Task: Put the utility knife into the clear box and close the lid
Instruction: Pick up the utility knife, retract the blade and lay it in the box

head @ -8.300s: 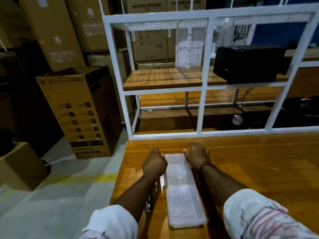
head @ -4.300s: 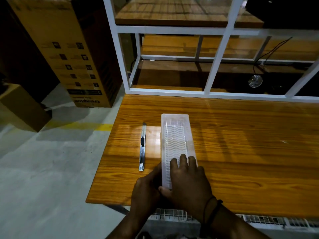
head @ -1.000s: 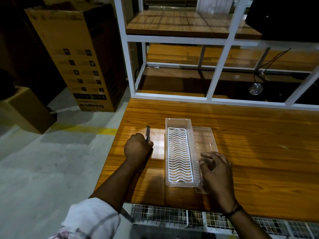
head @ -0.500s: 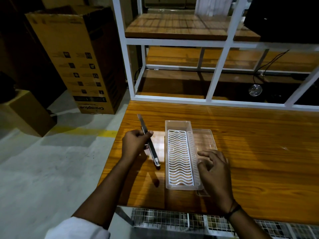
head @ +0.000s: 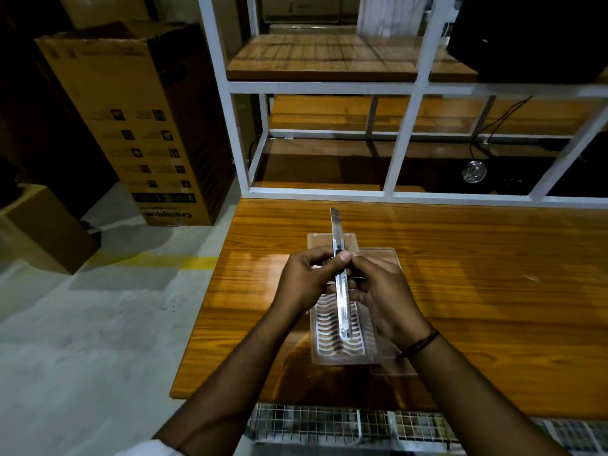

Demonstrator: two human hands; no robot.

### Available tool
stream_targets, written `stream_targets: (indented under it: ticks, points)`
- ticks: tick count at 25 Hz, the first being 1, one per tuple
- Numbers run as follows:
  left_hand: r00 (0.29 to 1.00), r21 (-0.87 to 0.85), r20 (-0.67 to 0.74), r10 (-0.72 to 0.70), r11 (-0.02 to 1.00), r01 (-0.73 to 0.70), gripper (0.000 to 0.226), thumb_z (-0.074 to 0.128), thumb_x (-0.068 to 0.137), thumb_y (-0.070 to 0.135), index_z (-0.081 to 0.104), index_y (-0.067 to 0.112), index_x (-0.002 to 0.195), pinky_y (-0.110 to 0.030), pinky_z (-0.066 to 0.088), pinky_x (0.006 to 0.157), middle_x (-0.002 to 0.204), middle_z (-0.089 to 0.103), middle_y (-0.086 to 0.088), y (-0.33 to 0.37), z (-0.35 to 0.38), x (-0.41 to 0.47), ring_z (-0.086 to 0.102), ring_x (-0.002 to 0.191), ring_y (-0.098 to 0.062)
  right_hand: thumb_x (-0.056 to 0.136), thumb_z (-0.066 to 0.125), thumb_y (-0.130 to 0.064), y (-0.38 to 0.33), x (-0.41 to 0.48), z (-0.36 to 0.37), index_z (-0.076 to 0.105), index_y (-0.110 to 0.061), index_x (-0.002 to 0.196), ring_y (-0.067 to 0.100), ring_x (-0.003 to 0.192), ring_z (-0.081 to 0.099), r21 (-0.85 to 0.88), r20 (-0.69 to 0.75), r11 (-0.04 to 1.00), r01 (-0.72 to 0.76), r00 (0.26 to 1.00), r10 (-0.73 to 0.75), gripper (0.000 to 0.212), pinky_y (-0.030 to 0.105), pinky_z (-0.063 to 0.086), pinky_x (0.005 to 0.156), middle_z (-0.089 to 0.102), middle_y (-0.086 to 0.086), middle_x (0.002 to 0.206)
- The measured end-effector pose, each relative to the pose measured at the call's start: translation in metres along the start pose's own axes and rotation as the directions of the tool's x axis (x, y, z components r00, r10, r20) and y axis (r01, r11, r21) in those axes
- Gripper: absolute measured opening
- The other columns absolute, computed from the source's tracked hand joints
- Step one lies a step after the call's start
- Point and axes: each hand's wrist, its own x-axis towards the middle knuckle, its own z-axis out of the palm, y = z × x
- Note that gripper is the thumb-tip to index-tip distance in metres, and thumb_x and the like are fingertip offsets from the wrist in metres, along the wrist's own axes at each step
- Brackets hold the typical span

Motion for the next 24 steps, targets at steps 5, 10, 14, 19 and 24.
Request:
stream_targets:
  ticks: [5,10,14,19,24]
  points:
    - [0.999,-0.027,0.015,-0.042,0.999,0.043,0.029,0.068,0.097,0.022,0.075,0.010,0.123,-0.054,0.064,0.080,0.117,0.074,-0.024,-0.005,-0.001,0.001,0.076,0.102,-0.034,0.101,0.055,-0.027,0.000,0.002,-0.004,0.074,-0.006,0.112,0.037,0.088,0.072,-0.021,0.098,1.000,0.005,0.995,-0.003,0.030,0.048,0.059,0.074,0.075,0.026,0.106]
    - [0.996,-0.019,0.060,-0.068,0.997,0.069,0.029,0.066,0.098,0.028,0.076,0.020,0.124,-0.052,0.063,0.085,0.116,0.078,-0.011,-0.008,-0.004,-0.004,0.075,0.101,-0.021,0.100,0.058,-0.019,0.000,0.008,-0.010,0.076,-0.008,0.100,0.024,0.070,0.068,-0.184,0.121,0.976,0.116,0.988,-0.094,0.020,0.030,0.056,0.052,0.074,0.013,0.086]
    - [0.978,-0.155,0.142,-0.151,0.973,0.173,0.032,0.052,0.105,0.030,0.070,0.020,0.130,-0.036,0.061,0.082,0.116,0.078,-0.007,-0.007,-0.004,-0.010,0.075,0.100,-0.022,0.099,0.058,-0.017,0.001,0.016,-0.012,0.077,-0.008,0.093,0.028,0.069,0.068,-0.220,0.106,0.960,0.174,0.982,-0.154,0.021,0.031,0.055,0.050,0.074,0.020,0.083]
    - [0.892,-0.424,0.308,-0.330,0.791,0.440,0.034,0.040,0.108,0.019,0.064,0.013,0.132,-0.043,0.063,0.078,0.113,0.072,-0.018,-0.013,-0.004,-0.022,0.075,0.090,-0.030,0.099,0.058,-0.017,-0.001,0.027,-0.011,0.076,-0.009,0.086,0.013,0.063,0.060,-0.286,0.041,0.938,0.196,0.980,-0.193,0.023,0.023,0.045,0.050,0.069,0.010,0.074]
    - [0.840,-0.500,0.372,-0.396,0.677,0.540,0.039,0.039,0.108,0.014,0.053,0.006,0.144,-0.048,0.065,0.073,0.101,0.077,-0.013,-0.013,-0.004,-0.026,0.078,0.083,-0.026,0.097,0.060,-0.012,0.000,0.031,-0.006,0.075,-0.009,0.086,-0.002,0.053,0.058,-0.323,0.004,0.924,0.203,0.977,-0.213,0.019,0.012,0.042,0.051,0.070,-0.005,0.069]
